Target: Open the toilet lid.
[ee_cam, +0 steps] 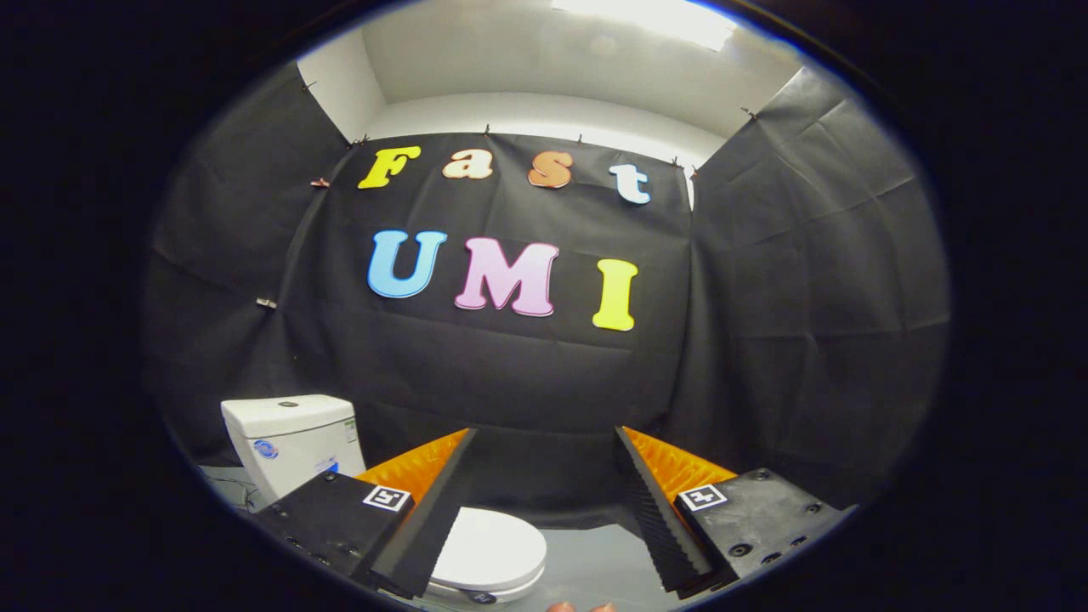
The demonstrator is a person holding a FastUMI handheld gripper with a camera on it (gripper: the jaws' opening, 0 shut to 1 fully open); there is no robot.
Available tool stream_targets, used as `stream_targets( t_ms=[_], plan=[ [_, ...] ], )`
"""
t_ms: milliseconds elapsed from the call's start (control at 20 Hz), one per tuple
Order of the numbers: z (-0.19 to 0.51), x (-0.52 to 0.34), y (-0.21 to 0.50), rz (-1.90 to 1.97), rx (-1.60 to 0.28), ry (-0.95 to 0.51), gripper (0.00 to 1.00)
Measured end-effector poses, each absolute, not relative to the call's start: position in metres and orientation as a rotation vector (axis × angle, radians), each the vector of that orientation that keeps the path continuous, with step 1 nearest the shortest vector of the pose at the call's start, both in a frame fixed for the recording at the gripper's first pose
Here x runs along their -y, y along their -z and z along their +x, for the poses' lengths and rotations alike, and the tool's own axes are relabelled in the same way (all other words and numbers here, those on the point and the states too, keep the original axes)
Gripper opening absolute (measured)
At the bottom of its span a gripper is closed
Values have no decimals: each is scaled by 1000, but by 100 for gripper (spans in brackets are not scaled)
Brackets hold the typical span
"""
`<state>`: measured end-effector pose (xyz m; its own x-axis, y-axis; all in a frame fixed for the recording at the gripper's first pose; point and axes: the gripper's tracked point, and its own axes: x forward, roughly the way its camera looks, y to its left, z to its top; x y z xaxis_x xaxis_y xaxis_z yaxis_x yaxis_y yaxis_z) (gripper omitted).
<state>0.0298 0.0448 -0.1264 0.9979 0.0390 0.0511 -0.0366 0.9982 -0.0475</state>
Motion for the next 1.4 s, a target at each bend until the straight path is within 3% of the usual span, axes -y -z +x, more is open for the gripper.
stream_targets(
  t_ms=[400,650,1400],
  plan=[
    [23,-79,243,140,-119,-194,99],
    [15,-83,335,263,-356,-246,99],
    [15,-66,511,761,-835,-181,99]
  ],
)
